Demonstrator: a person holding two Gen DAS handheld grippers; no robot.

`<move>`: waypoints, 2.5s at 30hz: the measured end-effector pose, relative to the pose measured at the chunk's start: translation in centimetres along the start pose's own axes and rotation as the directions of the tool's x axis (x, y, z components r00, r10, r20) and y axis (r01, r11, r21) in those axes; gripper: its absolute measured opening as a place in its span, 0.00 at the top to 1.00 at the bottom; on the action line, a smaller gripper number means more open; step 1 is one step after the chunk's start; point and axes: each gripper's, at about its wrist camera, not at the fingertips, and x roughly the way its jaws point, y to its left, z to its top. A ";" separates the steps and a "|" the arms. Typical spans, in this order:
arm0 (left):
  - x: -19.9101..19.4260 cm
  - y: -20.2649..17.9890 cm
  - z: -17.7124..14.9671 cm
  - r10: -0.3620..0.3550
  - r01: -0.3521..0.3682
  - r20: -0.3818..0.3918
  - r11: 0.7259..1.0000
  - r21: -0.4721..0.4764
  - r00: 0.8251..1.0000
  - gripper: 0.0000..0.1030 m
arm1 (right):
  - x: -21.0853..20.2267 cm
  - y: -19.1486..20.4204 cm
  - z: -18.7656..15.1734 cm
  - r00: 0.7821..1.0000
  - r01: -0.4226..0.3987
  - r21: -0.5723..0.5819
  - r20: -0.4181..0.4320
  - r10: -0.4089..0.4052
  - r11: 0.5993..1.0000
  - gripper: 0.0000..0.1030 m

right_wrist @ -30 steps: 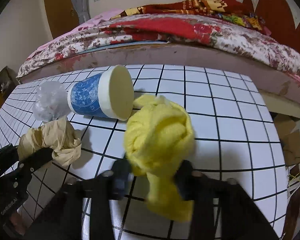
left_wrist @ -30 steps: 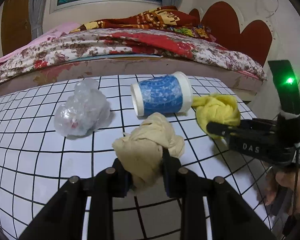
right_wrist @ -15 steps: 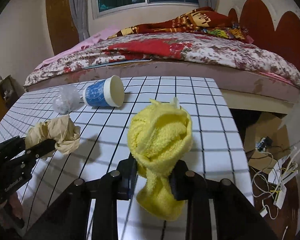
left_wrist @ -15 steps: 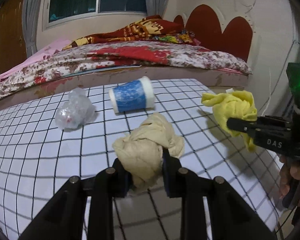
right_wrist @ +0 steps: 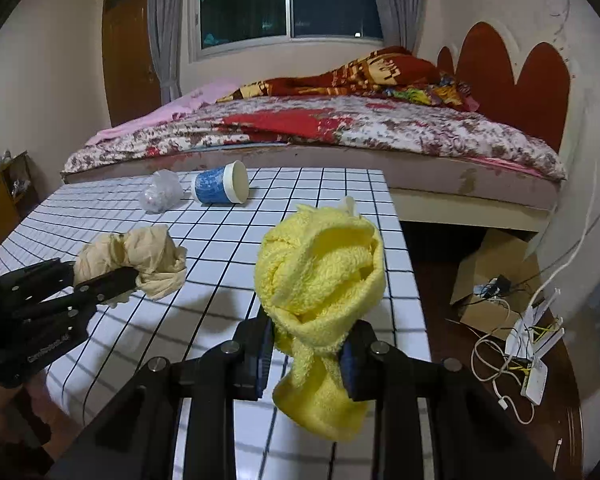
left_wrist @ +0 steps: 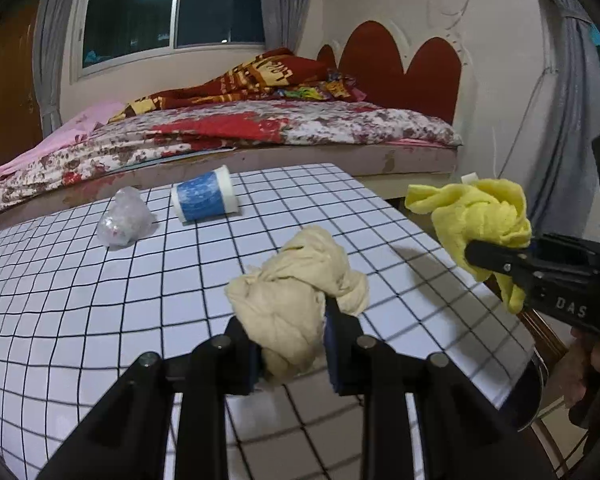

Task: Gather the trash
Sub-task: 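Grasp the yellow cloth with the right tool while the left tool grasps the beige stocking, then carry the yellow cloth and beige stocking over the black bin with both tools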

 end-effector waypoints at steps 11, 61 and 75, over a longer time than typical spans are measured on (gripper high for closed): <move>-2.8 -5.3 -1.5 -0.051 0.049 0.028 0.997 0.054 0.998 0.74 | -6.0 -3.1 -3.9 0.998 0.040 0.038 0.051 -0.042 0.998 0.71; -2.9 -27.0 -5.7 -0.360 0.369 -0.083 0.896 0.248 0.929 0.74 | -17.9 -18.2 -16.1 0.959 0.269 0.318 0.001 -0.284 0.909 0.71; -0.4 -29.7 -9.0 -0.389 0.419 -0.161 0.873 0.249 0.907 0.74 | -16.1 -20.2 -21.2 0.957 0.288 0.304 -0.116 -0.264 0.908 0.71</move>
